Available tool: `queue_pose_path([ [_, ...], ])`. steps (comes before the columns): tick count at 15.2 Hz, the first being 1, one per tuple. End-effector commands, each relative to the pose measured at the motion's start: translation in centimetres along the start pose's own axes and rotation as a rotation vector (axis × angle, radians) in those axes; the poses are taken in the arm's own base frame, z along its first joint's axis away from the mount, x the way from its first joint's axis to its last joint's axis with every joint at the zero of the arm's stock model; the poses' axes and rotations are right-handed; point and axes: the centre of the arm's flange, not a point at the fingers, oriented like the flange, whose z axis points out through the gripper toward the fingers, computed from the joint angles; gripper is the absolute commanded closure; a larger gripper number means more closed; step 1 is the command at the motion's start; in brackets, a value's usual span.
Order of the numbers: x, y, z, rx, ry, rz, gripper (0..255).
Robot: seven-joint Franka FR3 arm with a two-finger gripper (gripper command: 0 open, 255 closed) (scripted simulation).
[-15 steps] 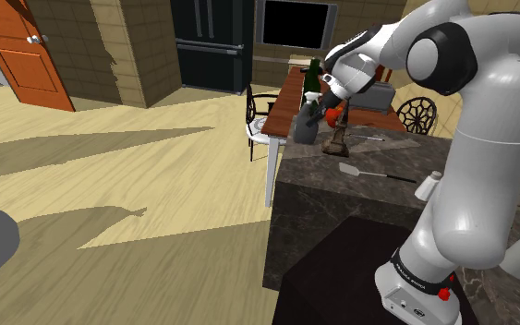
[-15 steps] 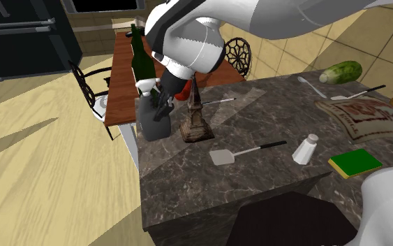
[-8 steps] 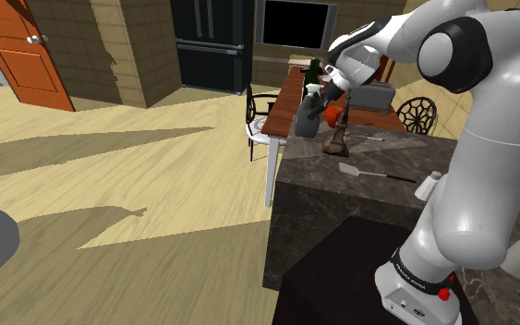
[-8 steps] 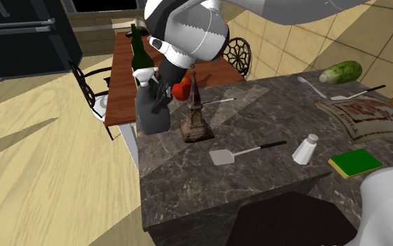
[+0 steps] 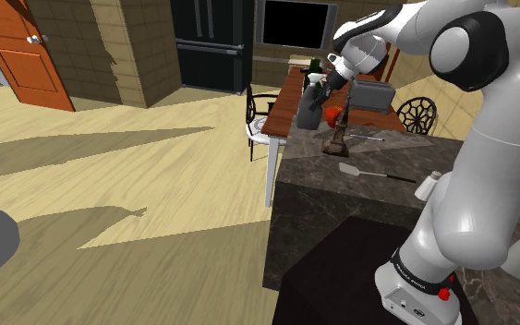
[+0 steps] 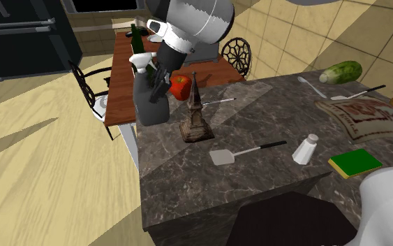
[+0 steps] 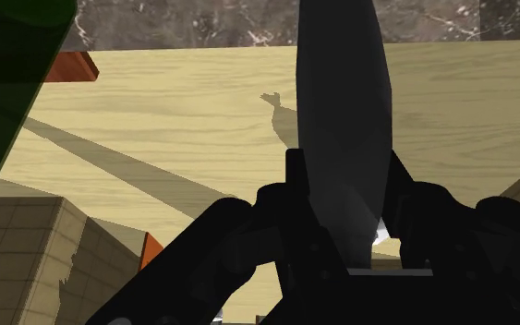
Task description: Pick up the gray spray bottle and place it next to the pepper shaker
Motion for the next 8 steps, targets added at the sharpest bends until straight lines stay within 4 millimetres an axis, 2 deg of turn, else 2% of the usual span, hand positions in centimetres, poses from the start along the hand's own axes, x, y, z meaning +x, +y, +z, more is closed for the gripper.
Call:
queue_pose_path([
  [1, 0.6, -0.1, -1.0, 0.0, 0.0, 0.0, 255],
  [8, 2.5, -0.1, -4.1, 0.0, 0.0, 0.0, 255],
])
